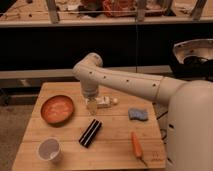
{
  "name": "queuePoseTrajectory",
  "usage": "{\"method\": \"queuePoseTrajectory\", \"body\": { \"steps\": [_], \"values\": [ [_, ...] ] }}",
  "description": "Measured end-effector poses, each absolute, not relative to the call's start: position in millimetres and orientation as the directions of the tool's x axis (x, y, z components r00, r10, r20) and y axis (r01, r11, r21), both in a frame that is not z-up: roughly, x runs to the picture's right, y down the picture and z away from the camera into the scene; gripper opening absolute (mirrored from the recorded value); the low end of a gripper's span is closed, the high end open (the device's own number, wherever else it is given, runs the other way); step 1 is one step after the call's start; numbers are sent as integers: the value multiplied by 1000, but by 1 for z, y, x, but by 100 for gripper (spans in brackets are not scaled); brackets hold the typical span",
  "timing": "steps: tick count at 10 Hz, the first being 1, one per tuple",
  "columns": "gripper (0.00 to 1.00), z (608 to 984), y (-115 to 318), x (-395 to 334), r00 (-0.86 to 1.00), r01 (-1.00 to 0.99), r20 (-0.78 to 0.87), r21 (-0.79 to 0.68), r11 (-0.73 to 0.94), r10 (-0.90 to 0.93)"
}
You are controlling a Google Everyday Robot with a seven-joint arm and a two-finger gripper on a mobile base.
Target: Move the arm in a circular motion
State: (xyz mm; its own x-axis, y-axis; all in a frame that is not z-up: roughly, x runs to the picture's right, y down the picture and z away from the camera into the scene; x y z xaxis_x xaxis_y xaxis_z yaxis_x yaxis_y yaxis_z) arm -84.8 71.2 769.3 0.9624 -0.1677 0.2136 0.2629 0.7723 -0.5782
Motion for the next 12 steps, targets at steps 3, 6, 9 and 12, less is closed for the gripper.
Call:
{"method": "queuePoseTrajectory", "body": {
  "steps": [3,6,9,12],
  "values": [
    [80,784,37,-89,958,281,218,-562,778,-188],
    [80,791,15,-61,966,250,199,-553,795,-165],
    [80,794,-1,-7,982,178,157,-558,810,-108],
    [80,793,-7,52,993,93,108,-563,822,-39]
  ]
}}
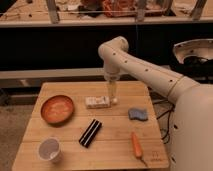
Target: Move the arm in a circular motion
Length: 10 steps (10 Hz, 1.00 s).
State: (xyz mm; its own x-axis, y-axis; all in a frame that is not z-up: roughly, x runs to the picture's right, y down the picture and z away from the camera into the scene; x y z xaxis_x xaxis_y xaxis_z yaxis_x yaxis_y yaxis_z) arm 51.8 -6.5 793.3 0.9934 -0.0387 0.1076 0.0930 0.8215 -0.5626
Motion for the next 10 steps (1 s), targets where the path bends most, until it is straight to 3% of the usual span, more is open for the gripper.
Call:
{"method": "queuePoseTrajectory", "body": {
  "steps": [5,10],
  "values": [
    [80,786,20,143,997,-47,28,-574,817,77],
    [80,735,96,194,985,-154,-27,-575,804,169]
  ]
}}
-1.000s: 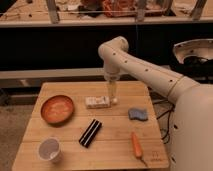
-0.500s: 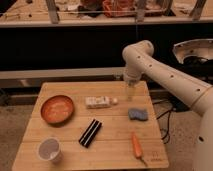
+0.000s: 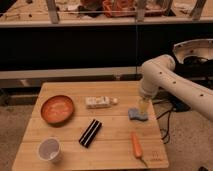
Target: Move the arm in a circular motion
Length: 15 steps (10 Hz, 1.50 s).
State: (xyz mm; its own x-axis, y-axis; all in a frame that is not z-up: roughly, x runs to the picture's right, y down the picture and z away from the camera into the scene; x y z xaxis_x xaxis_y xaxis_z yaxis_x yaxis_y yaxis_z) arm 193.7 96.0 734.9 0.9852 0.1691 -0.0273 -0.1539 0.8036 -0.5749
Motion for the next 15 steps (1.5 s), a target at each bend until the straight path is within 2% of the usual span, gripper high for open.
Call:
{"method": "queuePoseTrajectory", "body": {
  "steps": [5,9,12,15],
  "values": [
    [80,685,166,178,987,-147,-31,-581,801,159],
    [80,664,211,91,996,-63,11,-584,809,85],
    [80,675,214,19,998,39,66,-578,815,-1],
    [80,703,185,-31,991,127,104,-558,820,-82]
  ]
}}
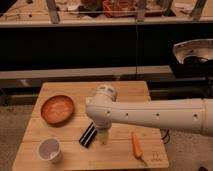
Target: Move the arm in a circular motion
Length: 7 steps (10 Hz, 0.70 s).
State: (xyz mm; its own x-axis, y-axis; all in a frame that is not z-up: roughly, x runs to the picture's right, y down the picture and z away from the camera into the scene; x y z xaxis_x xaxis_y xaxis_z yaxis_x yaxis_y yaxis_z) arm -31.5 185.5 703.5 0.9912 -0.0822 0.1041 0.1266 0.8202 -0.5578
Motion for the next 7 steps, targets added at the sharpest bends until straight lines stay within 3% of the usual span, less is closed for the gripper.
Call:
{"method": "queuePoseTrajectory", "body": {
  "steps": [7],
  "values": [
    [80,789,82,-82,963,269,162,-515,814,-216]
  ]
}}
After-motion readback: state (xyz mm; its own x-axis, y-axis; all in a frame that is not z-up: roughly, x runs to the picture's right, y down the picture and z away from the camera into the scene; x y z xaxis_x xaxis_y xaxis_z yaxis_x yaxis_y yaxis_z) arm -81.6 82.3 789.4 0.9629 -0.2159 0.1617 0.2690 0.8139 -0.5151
